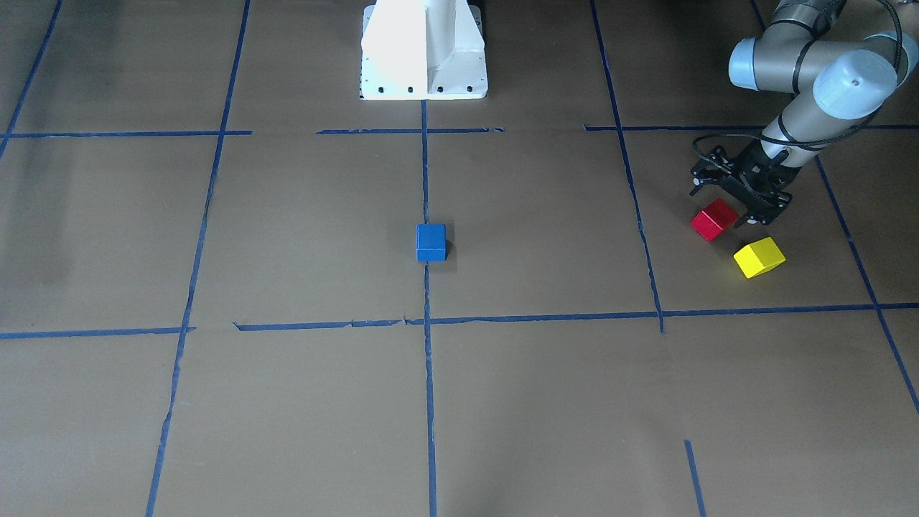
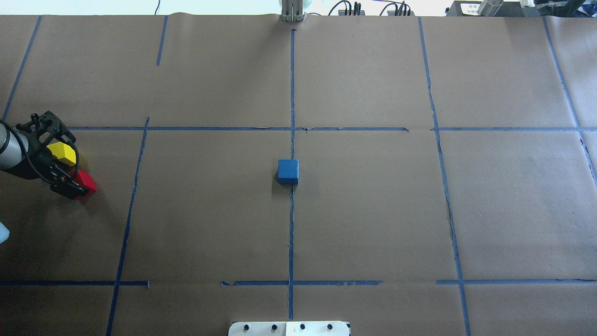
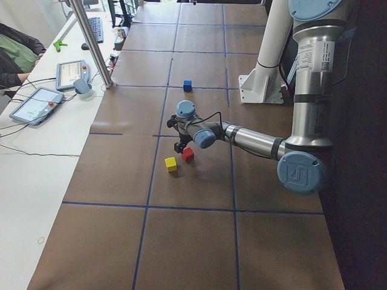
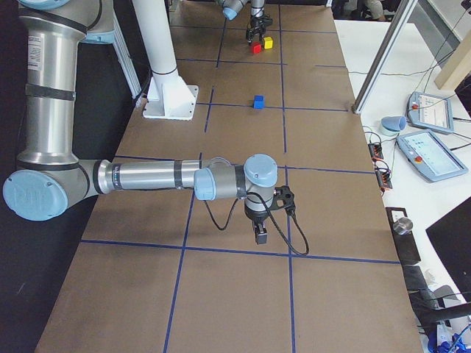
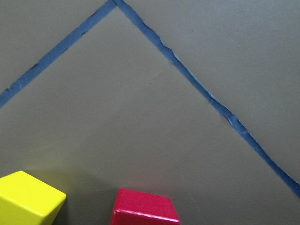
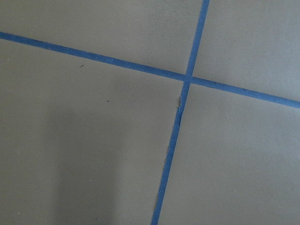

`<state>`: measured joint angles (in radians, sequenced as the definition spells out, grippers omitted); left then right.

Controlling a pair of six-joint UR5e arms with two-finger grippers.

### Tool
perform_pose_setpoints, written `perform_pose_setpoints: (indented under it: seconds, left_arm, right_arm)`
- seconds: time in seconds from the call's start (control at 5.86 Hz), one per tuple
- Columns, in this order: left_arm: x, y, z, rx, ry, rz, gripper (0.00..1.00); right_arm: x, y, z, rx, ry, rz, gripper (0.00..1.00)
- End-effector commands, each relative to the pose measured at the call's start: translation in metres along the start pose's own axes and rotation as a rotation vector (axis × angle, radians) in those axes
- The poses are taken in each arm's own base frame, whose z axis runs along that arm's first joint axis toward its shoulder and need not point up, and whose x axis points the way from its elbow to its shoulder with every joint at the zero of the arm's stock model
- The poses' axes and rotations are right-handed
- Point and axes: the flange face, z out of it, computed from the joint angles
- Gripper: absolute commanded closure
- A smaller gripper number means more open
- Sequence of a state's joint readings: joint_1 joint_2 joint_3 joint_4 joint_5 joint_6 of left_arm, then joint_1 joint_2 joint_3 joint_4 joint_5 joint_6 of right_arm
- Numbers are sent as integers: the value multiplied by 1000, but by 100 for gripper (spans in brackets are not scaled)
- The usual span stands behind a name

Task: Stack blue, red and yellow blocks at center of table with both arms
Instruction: 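Reach the left gripper to the red cube and grasp it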

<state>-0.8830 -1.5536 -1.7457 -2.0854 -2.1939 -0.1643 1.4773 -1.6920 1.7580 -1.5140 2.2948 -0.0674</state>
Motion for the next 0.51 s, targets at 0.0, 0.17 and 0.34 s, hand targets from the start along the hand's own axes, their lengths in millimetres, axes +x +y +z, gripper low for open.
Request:
perform_pose_setpoints:
  seconds: [0.0, 0.17, 0.34]
  left_arm:
    - [-3, 0, 7, -10, 0, -5, 0]
    - [-5, 0, 11, -17, -1, -8, 0]
    - [-6, 1, 14, -23, 0, -9, 0]
  right_arm:
    - [0, 1, 0, -1, 0, -1, 0]
    - [1, 1, 1, -1, 0, -2, 0]
    - [1, 2, 1, -4, 1, -5, 0]
